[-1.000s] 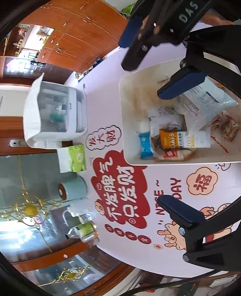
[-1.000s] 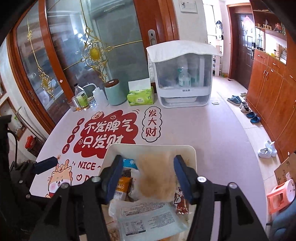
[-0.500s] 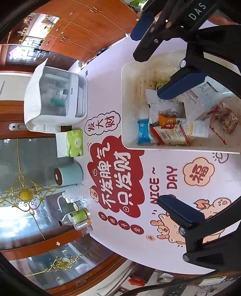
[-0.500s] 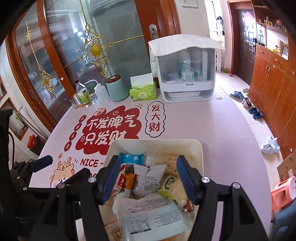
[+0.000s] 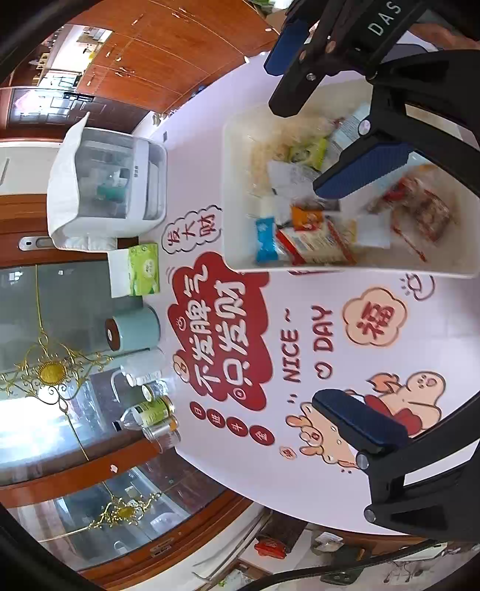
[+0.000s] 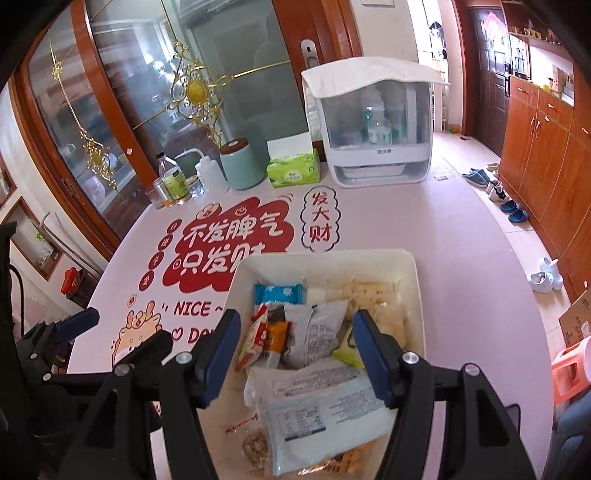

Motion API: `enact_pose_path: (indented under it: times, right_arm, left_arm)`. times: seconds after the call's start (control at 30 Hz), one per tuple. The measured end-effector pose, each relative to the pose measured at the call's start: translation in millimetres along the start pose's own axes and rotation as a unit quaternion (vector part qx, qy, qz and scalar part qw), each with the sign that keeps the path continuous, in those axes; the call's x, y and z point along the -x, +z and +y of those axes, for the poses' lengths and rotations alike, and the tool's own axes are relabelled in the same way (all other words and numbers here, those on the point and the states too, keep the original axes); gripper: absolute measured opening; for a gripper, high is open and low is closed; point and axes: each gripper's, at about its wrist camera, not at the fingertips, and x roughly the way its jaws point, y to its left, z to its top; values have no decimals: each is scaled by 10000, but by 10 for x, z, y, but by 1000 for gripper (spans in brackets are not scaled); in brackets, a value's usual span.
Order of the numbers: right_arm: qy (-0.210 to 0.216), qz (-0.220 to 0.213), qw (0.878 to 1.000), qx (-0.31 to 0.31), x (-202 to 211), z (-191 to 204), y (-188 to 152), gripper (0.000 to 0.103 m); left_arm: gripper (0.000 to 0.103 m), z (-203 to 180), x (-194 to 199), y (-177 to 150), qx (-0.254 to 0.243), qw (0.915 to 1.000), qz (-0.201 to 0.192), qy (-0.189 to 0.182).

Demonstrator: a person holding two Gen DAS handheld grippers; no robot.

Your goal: Organize snacks

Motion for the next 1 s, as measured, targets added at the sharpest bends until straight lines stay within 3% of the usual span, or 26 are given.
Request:
enact_pose_path:
  times: [0.23,0.47,0.7,1.0]
  right_arm:
    - [-98,320,9994,-33,-17,149,-364,64]
    - [28,543,9985,-29,138,484,-709,64]
    - [127,527,9985,-37,391,872,-855,64]
    - [32,410,9991,89,624,1209,-913,64]
  left_arm:
    - [102,285,44,-319,23,9998,201,25]
    - [102,662,318,-553,118,9998,148,-4]
    - [102,995,630,-720,243,9997,33,-6]
    - [102,1159,736,-803,254,9995,123,-119]
